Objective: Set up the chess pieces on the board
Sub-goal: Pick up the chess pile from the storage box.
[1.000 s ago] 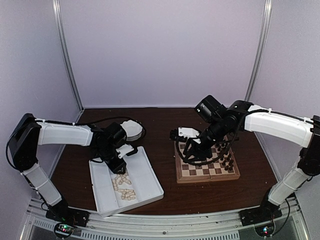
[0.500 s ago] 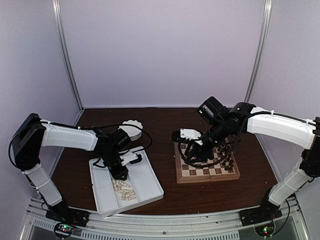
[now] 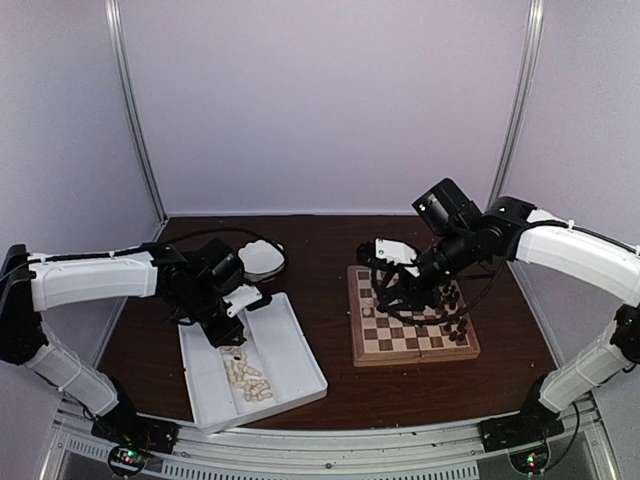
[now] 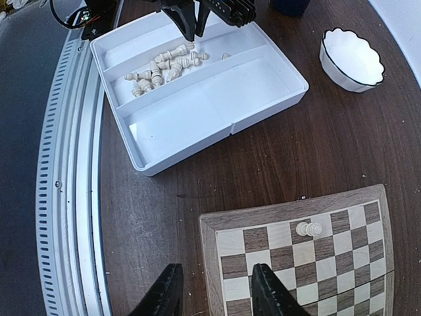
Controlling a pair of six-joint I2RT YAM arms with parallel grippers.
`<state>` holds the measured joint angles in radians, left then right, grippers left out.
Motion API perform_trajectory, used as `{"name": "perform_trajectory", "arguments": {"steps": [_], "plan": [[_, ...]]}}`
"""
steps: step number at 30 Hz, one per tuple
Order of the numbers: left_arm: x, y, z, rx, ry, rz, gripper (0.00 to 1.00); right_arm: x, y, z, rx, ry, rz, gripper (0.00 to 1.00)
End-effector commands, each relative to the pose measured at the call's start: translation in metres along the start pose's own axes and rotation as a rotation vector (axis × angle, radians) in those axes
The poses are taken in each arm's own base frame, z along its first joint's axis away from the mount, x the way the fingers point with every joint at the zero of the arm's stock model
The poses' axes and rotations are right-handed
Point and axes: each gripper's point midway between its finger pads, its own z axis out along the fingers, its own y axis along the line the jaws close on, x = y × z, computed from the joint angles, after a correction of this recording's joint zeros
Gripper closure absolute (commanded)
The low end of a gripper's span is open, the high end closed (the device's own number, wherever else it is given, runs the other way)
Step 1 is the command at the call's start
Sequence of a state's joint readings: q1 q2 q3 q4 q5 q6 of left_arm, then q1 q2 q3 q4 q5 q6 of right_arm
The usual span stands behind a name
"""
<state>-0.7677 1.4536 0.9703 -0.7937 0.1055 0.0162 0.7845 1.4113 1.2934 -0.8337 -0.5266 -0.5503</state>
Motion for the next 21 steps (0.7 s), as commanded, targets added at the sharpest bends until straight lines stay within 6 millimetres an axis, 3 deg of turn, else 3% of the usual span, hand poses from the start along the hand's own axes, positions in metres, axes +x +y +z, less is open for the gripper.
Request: {"name": "perform_trajectory", "arguments": {"steps": [1,14,21], "plan": [[-0.020,-0.001,-0.021,-0.003,-0.094,-0.038,0.88,-0.016,-0.009,-0.019,0.035,-0.037,0.003,0.61],[-0.048,-0.014,-0.032,0.078,-0.282,-0.051,0.91,-0.035,-0.022,-0.013,0.022,-0.062,0.035,0.61],[-0.071,-0.025,-0.054,0.144,-0.440,-0.067,0.92,-0.065,-0.035,-0.006,-0.001,-0.135,0.079,0.61]]}}
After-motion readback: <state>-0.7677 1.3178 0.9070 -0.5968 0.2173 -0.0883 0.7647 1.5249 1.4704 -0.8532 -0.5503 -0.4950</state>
